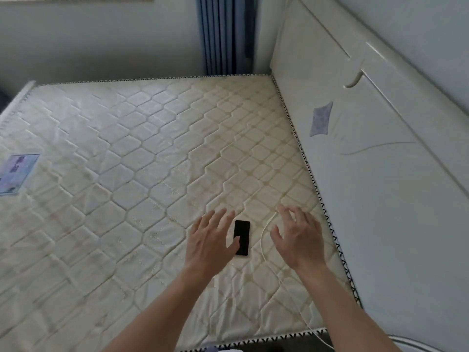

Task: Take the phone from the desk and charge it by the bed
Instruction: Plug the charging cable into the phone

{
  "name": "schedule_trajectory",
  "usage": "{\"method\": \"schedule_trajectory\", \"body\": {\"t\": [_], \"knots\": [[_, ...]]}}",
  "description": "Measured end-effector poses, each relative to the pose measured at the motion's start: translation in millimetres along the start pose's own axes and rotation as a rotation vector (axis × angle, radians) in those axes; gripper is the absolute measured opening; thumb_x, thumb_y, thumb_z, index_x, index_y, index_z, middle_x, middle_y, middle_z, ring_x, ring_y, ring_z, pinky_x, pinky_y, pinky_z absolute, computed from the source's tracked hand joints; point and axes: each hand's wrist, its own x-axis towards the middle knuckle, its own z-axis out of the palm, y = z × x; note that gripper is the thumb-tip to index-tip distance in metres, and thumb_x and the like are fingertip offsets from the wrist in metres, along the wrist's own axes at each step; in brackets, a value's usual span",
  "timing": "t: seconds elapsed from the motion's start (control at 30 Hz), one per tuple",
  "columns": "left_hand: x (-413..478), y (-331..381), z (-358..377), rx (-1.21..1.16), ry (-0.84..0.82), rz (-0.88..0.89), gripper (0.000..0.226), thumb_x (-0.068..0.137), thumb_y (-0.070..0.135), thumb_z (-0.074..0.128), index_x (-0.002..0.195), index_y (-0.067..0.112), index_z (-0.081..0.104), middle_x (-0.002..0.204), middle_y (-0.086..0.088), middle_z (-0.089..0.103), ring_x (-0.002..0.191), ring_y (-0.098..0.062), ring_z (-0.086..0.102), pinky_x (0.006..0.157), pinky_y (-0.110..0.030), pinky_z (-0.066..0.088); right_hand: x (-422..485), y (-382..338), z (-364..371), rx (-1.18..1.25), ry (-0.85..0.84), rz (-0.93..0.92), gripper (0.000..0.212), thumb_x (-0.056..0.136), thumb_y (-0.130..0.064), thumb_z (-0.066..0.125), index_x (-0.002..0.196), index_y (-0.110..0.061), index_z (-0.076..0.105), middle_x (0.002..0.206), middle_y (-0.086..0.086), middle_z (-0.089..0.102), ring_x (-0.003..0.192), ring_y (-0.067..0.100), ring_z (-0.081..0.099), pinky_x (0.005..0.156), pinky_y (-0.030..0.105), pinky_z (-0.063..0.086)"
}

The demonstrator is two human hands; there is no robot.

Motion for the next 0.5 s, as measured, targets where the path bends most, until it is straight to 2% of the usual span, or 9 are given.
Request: {"method": "schedule_trajectory", "body": {"t": [0.17,0.33,0.5], "knots": [[24.9,-28.7,29.1,-0.020,-0.093,0.020,0.067,0.087,0.061,0.037,0.148,0.032,0.036,0.151,0.005,0.046,0.139,-0.020,0.041,0.111,-0.040,0.037,24.9,-1.0,28.2,-0.037,-0.013,0.033,0.047,0.083,-0.036,0.060,0.127,-0.018,0.060,0.119,0.007,0.065,0.110,0.027,0.060,0.096,0.044,0.046],[51.5,-45.9,60.5,-0.039,-0.191,0.038,0.065,0.092,0.055,0.047,0.150,0.031,0.033,0.155,0.005,0.040,0.142,-0.020,0.035,0.116,-0.039,0.029,40.1,12.2,62.1,-0.005,-0.074,0.144,0.049,0.084,-0.033,0.060,0.130,-0.016,0.057,0.125,0.010,0.063,0.112,0.030,0.058,0.096,0.044,0.046],[75.6,-54.9,98.0,-0.019,-0.259,0.038,0.063,0.092,0.052,0.050,0.149,0.030,0.035,0.154,0.004,0.041,0.143,-0.021,0.035,0.115,-0.040,0.029,48.0,32.2,109.1,0.050,-0.159,0.231,0.052,0.086,-0.034,0.058,0.134,-0.016,0.054,0.126,0.012,0.061,0.114,0.032,0.056,0.093,0.045,0.047]]}}
